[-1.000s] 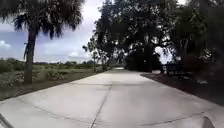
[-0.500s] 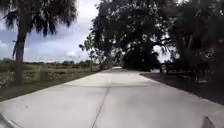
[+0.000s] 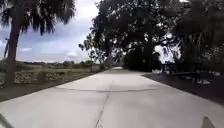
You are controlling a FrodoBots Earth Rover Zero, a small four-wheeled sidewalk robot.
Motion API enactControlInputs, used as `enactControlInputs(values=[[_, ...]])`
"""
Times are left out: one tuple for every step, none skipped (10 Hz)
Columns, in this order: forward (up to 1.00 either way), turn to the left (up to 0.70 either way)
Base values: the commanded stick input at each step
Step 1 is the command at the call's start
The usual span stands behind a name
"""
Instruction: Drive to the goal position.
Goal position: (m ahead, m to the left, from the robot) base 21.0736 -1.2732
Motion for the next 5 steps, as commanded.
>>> enactControlInputs(values=[[0.7, -0.35], [0.7, -0.35], [0.7, -0.35], [0.7, -0.35], [0.7, -0.35]])
